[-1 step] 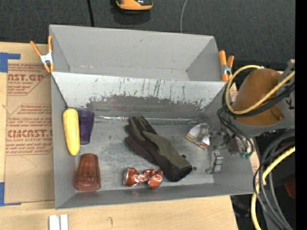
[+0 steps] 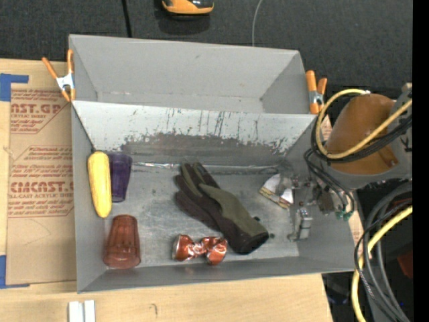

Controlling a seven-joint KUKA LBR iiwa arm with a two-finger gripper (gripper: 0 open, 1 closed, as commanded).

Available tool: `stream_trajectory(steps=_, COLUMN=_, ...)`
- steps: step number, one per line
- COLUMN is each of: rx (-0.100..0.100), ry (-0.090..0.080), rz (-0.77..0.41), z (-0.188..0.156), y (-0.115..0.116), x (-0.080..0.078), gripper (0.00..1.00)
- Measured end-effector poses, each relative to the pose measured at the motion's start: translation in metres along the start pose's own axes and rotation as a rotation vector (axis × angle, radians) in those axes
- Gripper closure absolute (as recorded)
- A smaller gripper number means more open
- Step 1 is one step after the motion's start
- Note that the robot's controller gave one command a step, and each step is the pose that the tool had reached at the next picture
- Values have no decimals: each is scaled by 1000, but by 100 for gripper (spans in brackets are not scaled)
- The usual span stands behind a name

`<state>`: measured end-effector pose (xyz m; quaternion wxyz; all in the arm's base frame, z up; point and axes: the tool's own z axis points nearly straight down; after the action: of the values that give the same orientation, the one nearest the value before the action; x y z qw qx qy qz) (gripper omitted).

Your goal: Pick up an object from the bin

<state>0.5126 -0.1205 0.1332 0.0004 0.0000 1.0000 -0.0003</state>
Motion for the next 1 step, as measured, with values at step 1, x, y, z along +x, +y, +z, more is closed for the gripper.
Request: stream_trajectory(steps=1, rx=4, ry=-6, rz=-90, z=18, y=24, x=3, gripper=0)
